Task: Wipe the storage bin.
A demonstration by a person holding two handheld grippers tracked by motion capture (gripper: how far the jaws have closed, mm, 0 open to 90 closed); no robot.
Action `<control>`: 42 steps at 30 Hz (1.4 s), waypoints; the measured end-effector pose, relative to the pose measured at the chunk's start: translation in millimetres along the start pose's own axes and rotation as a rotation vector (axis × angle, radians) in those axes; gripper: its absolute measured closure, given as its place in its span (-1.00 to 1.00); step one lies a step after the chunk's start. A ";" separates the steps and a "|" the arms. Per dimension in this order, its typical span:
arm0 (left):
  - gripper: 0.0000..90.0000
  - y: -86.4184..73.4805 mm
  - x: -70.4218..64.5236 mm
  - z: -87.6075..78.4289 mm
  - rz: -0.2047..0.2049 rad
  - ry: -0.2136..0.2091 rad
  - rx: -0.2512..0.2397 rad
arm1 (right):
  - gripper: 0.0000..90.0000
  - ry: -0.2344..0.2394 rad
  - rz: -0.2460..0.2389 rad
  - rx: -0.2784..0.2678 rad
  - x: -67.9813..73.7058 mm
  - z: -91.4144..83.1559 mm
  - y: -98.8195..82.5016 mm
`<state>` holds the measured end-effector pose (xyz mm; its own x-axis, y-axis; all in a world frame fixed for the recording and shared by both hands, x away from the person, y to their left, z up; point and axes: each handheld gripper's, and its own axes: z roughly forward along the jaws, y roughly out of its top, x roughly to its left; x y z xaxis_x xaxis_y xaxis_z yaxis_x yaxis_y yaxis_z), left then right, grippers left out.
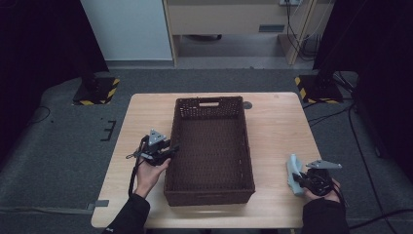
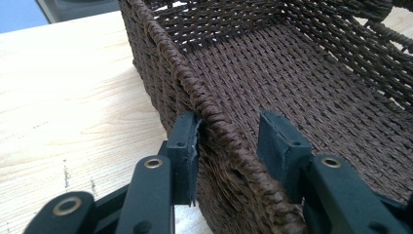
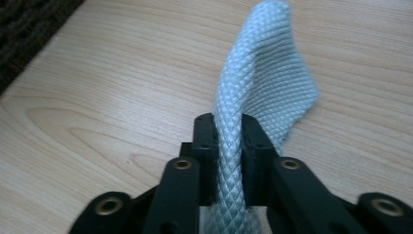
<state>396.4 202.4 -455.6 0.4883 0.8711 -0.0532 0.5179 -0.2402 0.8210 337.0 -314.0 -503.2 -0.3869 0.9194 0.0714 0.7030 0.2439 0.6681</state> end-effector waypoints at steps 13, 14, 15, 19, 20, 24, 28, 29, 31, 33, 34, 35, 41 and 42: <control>0.28 -0.4 3.3 0.9 -0.032 -0.028 0.000 | 0.85 0.074 -0.012 -0.119 1.0 -2.4 29.5; 0.28 -0.3 3.2 0.9 -0.031 -0.028 0.001 | 0.85 0.075 -0.013 -0.123 0.7 -2.2 30.3; 0.28 -0.4 3.1 0.9 -0.031 -0.027 0.000 | 0.85 0.078 -0.015 -0.129 0.3 -2.5 31.1; 0.28 -0.6 2.8 0.9 -0.031 -0.025 0.000 | 0.85 0.092 0.002 -0.153 -1.8 -2.2 35.7; 0.28 -0.6 2.7 0.9 -0.032 -0.025 -0.001 | 0.85 0.091 0.005 -0.158 -1.9 -1.4 37.6; 0.28 0.0 2.5 1.4 -0.029 -0.024 -0.001 | 0.85 0.088 -0.003 -0.172 0.7 2.6 45.0; 0.29 0.9 1.3 1.3 -0.023 -0.016 0.006 | 0.85 0.092 -0.013 -0.185 5.3 9.6 54.9; 0.30 1.1 1.2 1.3 -0.020 -0.015 0.008 | 0.85 0.096 -0.011 -0.184 6.6 11.3 57.4; 0.30 1.4 1.1 1.3 -0.015 -0.014 0.010 | 0.85 0.098 -0.023 -0.191 8.4 14.9 62.2; 0.30 1.5 0.8 1.2 -0.009 -0.011 0.013 | 0.84 0.093 -0.027 -0.202 11.2 19.3 68.6; 0.30 1.5 0.4 1.2 -0.007 -0.010 0.012 | 0.84 0.090 -0.029 -0.213 12.0 21.5 71.1; 0.30 1.6 0.4 1.1 -0.004 -0.009 0.013 | 0.84 0.089 -0.030 -0.219 12.5 24.2 73.6; 0.31 1.6 -0.3 0.7 -0.002 -0.003 0.016 | 0.84 0.096 -0.045 -0.220 17.8 39.6 89.2; 0.32 1.6 -0.7 0.5 0.000 -0.001 0.018 | 0.84 0.095 -0.053 -0.214 18.4 42.1 91.5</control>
<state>397.3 201.3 -454.6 0.4890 0.8706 -0.0544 0.5304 -0.2473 0.8109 419.4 -261.7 -472.0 -0.4819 0.8711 0.0946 0.5411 0.2109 0.8141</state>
